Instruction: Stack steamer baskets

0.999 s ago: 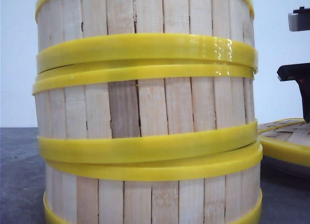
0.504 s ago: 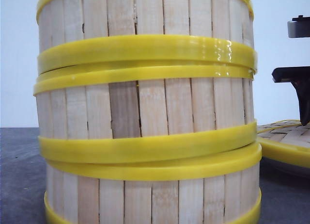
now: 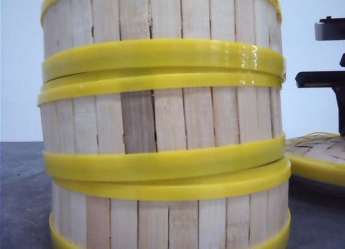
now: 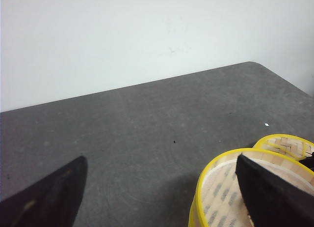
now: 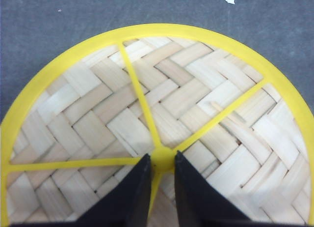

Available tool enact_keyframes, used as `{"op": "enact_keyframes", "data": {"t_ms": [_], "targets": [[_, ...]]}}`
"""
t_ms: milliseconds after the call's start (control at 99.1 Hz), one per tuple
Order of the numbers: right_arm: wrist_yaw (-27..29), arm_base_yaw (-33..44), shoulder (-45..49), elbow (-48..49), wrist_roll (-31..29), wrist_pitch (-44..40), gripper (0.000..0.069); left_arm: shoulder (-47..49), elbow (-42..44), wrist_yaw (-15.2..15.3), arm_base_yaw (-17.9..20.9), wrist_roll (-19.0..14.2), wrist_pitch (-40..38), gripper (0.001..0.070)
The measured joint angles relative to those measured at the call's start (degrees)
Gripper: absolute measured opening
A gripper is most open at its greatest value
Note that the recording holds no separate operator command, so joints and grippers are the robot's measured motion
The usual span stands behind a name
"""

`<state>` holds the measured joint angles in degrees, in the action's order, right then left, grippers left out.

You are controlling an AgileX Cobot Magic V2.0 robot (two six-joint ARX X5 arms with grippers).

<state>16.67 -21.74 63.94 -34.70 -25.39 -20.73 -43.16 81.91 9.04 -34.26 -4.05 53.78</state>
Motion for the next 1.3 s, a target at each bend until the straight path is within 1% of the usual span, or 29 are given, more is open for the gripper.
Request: {"op": "enact_keyframes", "data": {"t_ms": [171, 313, 393, 464, 585, 746, 847, 948, 1210, 1301], "targets": [[-0.63, 1.20, -1.70, -3.26, -0.02, -3.61, 0.0054, 0.00, 0.00, 0.00, 0.02, 0.00, 0.00, 0.0589], [-0.02, 1.99, -3.45, -11.19, 0.22, -6.75, 0.0053, 0.00, 0.00, 0.00, 0.02, -0.02, -0.02, 0.0589], [-0.11, 1.99, -3.63, -15.98, 1.73, -8.98, 0.0052, 0.00, 0.00, 0.00, 0.02, -0.02, 0.00, 0.0589], [-0.83, 1.97, -3.63, -19.69, 3.15, -12.52, 0.0052, 0.00, 0.00, 0.00, 0.00, -0.02, 0.00, 0.0589], [-5.14, 1.92, -3.58, -26.23, 4.37, -18.08, 0.0052, 0.00, 0.00, 0.00, 0.02, -0.02, 0.00, 0.0589], [-13.44, 0.85, -3.58, -35.58, 4.42, -22.16, 0.0051, 0.00, 0.00, 0.00, 0.02, -0.02, -0.02, 0.0589], [-16.20, -1.97, -3.23, -40.11, 4.39, -25.83, 0.0050, 0.00, 0.00, 0.00, 0.02, -0.02, -0.02, 0.0589], [-18.12, -6.54, -1.73, -43.23, 4.35, -28.37, 0.0050, 0.00, 0.00, 0.00, 0.02, -0.02, -0.09, 0.0589], [-18.10, -20.24, 5.46, -43.58, 4.04, -30.14, 0.0050, 0.00, 0.00, 0.00, 0.02, -0.48, -0.24, 0.0589], [-16.50, -24.39, 8.59, -43.58, 4.00, -30.05, 0.0050, 0.00, 0.00, 0.00, 0.00, -0.83, -0.24, 0.0589]]}}
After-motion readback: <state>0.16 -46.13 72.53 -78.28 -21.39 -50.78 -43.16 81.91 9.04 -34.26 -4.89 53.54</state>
